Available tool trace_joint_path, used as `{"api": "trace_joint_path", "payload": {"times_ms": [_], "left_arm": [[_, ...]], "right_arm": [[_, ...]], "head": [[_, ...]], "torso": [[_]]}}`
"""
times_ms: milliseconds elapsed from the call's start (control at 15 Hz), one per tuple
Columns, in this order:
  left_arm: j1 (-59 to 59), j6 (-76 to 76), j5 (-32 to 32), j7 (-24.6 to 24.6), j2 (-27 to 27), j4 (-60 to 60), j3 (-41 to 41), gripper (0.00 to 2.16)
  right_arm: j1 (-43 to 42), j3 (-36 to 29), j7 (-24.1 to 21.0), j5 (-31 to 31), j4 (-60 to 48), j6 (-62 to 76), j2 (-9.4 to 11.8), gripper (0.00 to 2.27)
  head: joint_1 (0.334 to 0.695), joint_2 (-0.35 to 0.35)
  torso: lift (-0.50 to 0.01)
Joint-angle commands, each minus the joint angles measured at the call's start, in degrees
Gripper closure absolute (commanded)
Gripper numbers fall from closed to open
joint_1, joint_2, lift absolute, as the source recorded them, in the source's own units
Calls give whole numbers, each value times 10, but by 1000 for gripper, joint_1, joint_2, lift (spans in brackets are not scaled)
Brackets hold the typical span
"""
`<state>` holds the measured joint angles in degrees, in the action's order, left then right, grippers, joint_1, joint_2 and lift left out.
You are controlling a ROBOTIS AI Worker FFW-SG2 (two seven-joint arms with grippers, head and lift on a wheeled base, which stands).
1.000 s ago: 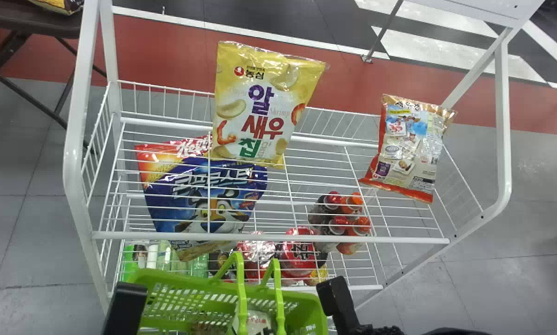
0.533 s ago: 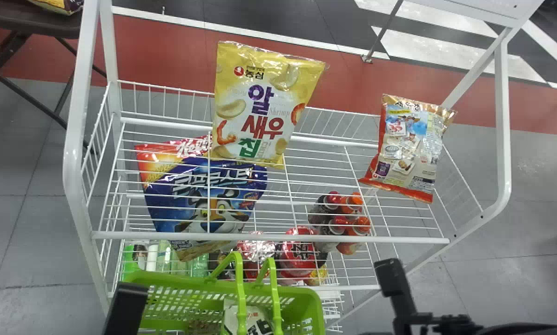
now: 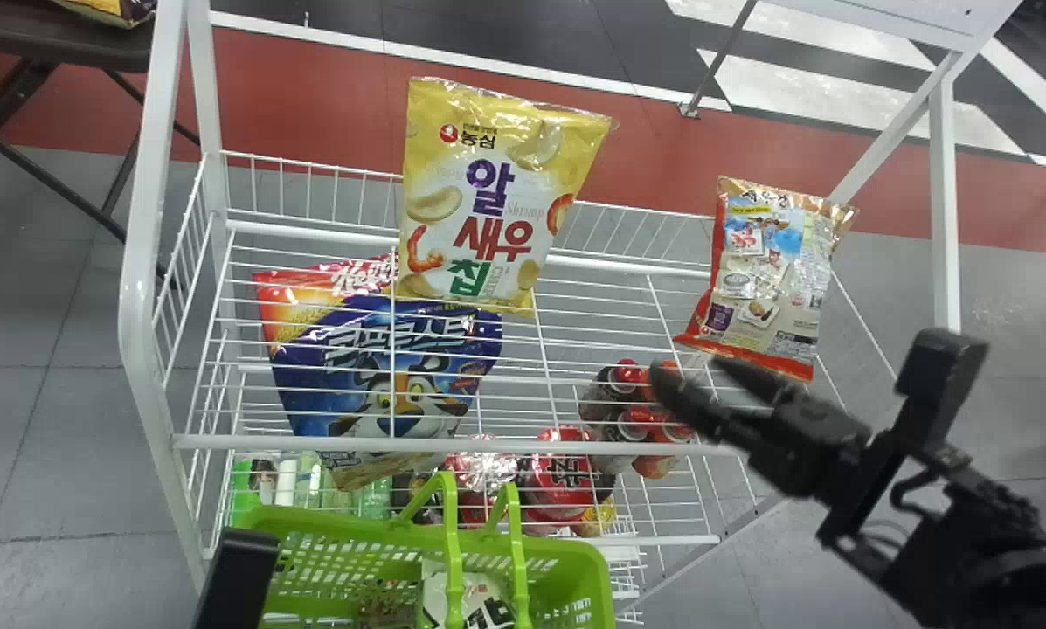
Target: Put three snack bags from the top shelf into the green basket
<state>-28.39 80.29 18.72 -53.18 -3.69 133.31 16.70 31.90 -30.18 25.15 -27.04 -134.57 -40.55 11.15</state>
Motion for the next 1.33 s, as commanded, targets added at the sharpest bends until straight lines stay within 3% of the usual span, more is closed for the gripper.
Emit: {"api": "trace_joint_path", "payload": {"times_ms": [0, 200, 333, 800, 867, 933, 1000, 1067, 1267], "left_arm": [[-1, 0, 0, 0, 0, 0, 0, 2017], [-4, 0, 0, -1, -1, 0, -3, 2017], [-7, 0, 0, -1, -1, 1, -4, 2017], [-10, 2, -5, 2, -1, 1, 3, 2017], [-12, 2, -5, 2, -1, 2, 2, 2017], [-14, 0, -6, 2, -1, 3, 2, 2017], [-15, 0, -6, 1, -1, 3, 2, 2017], [-17, 0, -7, 1, -2, 4, 2, 2017], [-18, 0, -7, 1, -1, 5, 2, 2017]], "right_arm": [[-31, 18, -57, 43, 30, 98, 6, 113], [-83, 41, -160, 84, 97, 118, 43, 113], [-111, 46, -191, 96, 141, 130, 54, 113], [-195, 68, -189, 105, 278, 123, 102, 134], [-203, 73, -172, 114, 288, 121, 106, 491], [-205, 78, -160, 118, 293, 119, 106, 1052], [-206, 81, -156, 118, 293, 119, 107, 1750], [-205, 82, -153, 118, 293, 121, 106, 2246], [-184, 73, -139, 107, 278, 169, 101, 2253]], "head": [[695, -350], [695, -350], [695, -350], [695, -350], [695, -350], [695, -350], [695, -350], [695, -350], [695, -350]], "torso": [[-47], [-47], [-47], [-47], [-47], [-47], [-47], [-47], [-47]]}}
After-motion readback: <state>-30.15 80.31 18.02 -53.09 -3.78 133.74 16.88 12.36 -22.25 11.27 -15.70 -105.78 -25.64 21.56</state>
